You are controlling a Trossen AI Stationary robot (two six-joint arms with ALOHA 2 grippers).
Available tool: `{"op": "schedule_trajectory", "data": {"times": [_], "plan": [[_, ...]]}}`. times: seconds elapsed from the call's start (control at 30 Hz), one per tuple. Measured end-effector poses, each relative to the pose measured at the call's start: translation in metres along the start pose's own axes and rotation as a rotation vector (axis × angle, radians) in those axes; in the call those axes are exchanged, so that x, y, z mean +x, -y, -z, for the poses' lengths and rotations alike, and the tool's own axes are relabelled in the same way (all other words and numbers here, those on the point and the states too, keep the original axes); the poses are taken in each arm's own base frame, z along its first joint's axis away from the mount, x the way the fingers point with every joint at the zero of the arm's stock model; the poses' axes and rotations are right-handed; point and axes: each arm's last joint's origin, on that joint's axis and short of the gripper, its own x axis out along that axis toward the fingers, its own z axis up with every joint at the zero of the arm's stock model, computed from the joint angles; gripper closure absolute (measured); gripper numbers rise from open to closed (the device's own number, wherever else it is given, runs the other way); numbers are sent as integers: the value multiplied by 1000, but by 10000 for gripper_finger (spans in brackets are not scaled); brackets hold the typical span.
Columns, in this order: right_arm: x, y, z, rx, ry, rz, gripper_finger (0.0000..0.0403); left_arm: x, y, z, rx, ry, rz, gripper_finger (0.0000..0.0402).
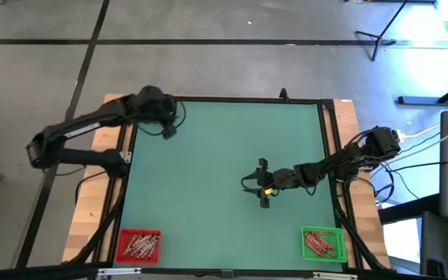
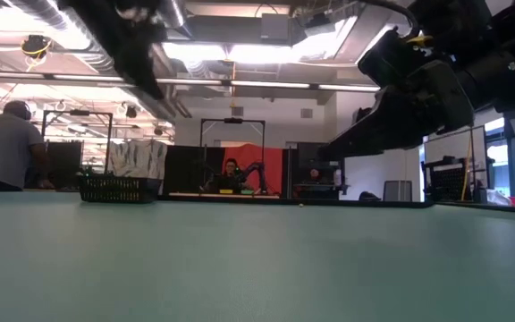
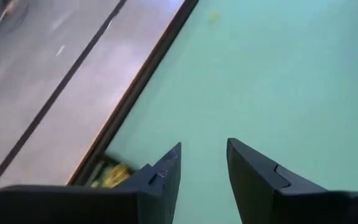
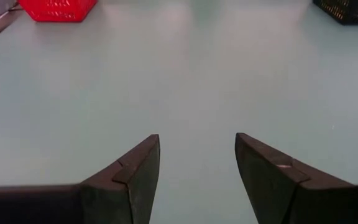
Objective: Sort crayons
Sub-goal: Put the yellow crayon into the black bin
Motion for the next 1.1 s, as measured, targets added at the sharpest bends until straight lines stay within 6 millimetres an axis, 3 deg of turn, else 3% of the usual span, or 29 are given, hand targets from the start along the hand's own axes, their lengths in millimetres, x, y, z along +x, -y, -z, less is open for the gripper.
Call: {"op": "schedule_trajectory", "data": {"times": [0.2, 0.5, 0.73, 0.87, 1.1], "plan": [[0, 0, -1, 3, 14, 5, 196, -20, 28, 9, 6, 261, 193, 289], [0, 0, -2, 30, 21, 17, 196, 10, 75, 53, -14, 539, 414, 289], [0, 5, -5, 19, 35, 35, 196, 22, 90, 73, -22, 637, 434, 289], [-3, 34, -13, 16, 21, 105, 205, 23, 88, 74, -42, 641, 379, 289], [-5, 121, -31, 69, -46, 172, 244, 22, 86, 72, 44, 677, 301, 289]]}}
